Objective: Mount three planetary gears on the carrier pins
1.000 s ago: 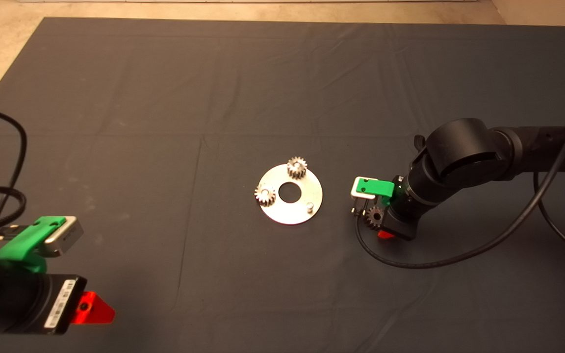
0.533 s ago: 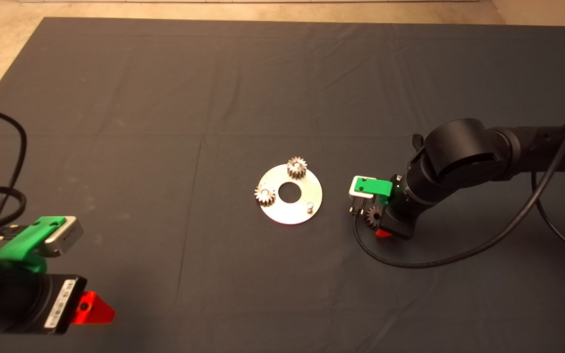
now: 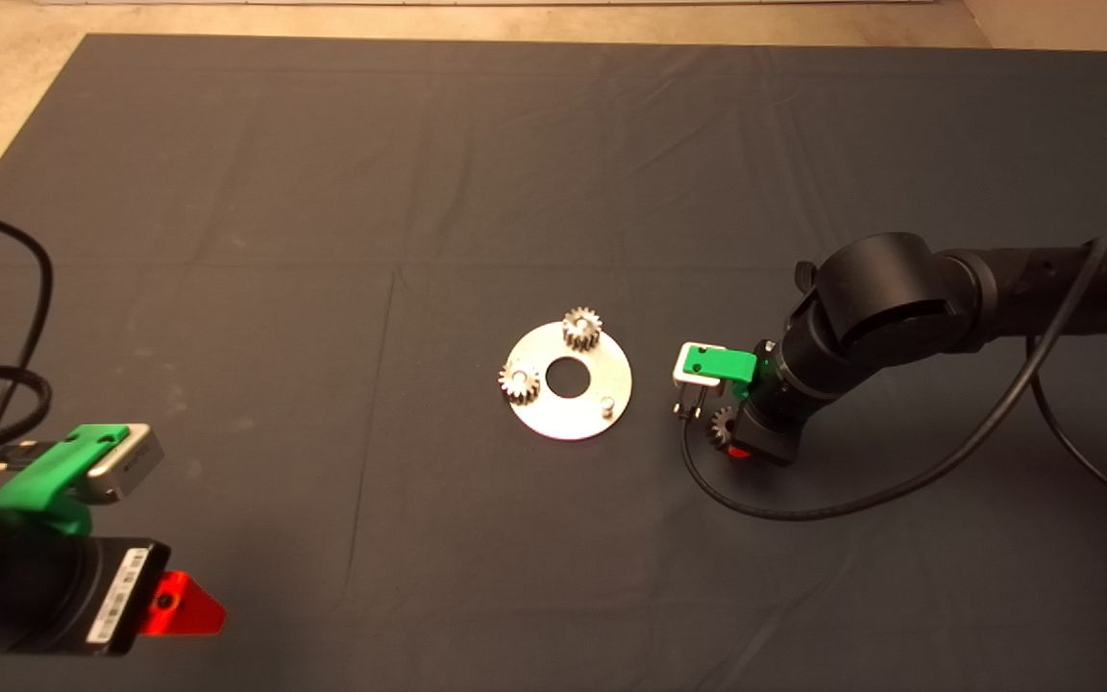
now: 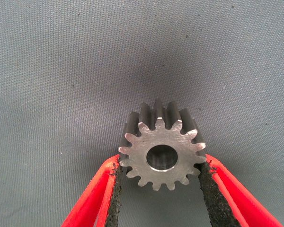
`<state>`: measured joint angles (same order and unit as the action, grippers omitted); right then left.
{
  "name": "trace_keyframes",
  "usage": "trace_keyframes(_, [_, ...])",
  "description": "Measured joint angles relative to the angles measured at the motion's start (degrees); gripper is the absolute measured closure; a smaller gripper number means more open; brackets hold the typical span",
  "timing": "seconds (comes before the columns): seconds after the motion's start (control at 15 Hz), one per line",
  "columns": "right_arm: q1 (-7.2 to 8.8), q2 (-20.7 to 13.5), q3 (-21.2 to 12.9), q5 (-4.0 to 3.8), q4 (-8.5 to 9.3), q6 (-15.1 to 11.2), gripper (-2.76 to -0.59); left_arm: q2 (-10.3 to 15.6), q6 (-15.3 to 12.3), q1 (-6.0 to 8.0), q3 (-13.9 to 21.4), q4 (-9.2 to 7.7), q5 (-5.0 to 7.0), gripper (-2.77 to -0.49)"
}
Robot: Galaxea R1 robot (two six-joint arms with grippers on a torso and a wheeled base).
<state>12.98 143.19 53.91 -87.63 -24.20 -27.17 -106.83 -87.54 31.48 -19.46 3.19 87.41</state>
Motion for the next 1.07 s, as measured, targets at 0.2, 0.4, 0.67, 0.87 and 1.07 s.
trace_keyframes(0.2, [-0.12, 0.15, 0.02, -0.09, -0.71, 0.00, -1.11, 0.01, 0.00, 0.00, 0.00, 0.00, 0.00, -2.46])
trace_keyframes(0.4, [-0.37, 0.17, 0.02, -0.18, -1.22, -0.05, -1.11, 0.02, -0.01, 0.00, 0.00, 0.00, 0.00, -2.46])
trace_keyframes(0.67, [-0.61, 0.63, 0.00, -0.79, -1.71, -0.16, -1.10, 0.02, -0.02, 0.00, 0.00, 0.00, 0.00, -2.46])
trace_keyframes(0.87, [-0.65, 0.80, 0.00, -1.01, -1.77, -0.16, -1.10, 0.02, -0.01, 0.00, 0.00, 0.00, 0.00, -2.46])
trace_keyframes(1.07, [-0.74, 0.96, 0.00, -1.29, -1.93, -0.16, -1.10, 0.02, 0.00, 0.00, 0.00, 0.00, 0.00, -2.46])
